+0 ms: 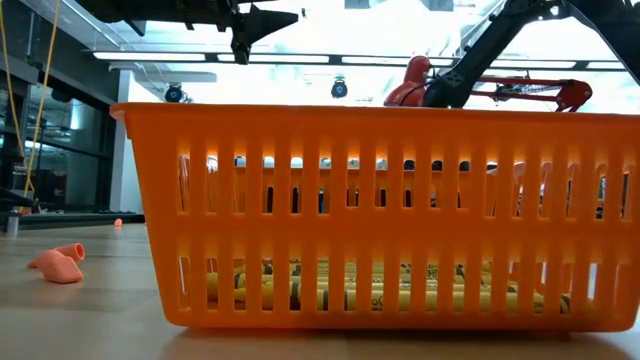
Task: Sort crayons
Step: Put the yellow crayon into the orange bin
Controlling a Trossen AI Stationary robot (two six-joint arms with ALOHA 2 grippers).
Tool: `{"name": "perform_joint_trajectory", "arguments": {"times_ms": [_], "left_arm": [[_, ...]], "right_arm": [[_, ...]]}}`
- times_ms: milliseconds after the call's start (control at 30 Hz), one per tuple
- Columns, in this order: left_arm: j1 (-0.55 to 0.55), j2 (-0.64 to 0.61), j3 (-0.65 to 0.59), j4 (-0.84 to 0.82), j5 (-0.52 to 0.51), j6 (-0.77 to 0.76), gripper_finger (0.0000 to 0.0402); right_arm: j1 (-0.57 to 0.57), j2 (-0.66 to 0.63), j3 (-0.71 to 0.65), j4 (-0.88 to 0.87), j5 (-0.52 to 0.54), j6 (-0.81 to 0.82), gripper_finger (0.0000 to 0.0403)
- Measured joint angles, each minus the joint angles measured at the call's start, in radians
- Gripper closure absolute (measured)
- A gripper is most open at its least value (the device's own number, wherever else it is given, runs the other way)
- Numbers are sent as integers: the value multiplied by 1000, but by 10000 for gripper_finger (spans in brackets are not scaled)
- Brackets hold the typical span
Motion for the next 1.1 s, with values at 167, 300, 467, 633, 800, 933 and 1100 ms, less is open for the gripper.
{"name": "perform_joint_trajectory", "arguments": {"times_ms": [167, 300, 467, 633, 800, 933, 1100], "left_arm": [[0, 0, 0, 0, 0, 0, 238], [0, 0, 0, 0, 0, 0, 238], [0, 0, 0, -1, 0, 0, 238], [0, 0, 0, -1, 0, 0, 238], [0, 0, 0, -1, 0, 0, 238], [0, 0, 0, -1, 0, 0, 238], [0, 0, 0, -7, 0, 0, 238]], "right_arm": [[40, 0, 0, -8, -1, 5, 346], [80, -2, -35, 9, 8, 22, 358], [137, -14, -122, 77, 48, 75, 358], [181, -14, -128, 77, 117, 91, 361], [202, -9, -85, 29, 117, 71, 393], [219, -20, -59, 11, 76, 51, 398], [250, -117, -58, 21, -46, 69, 401]]}}
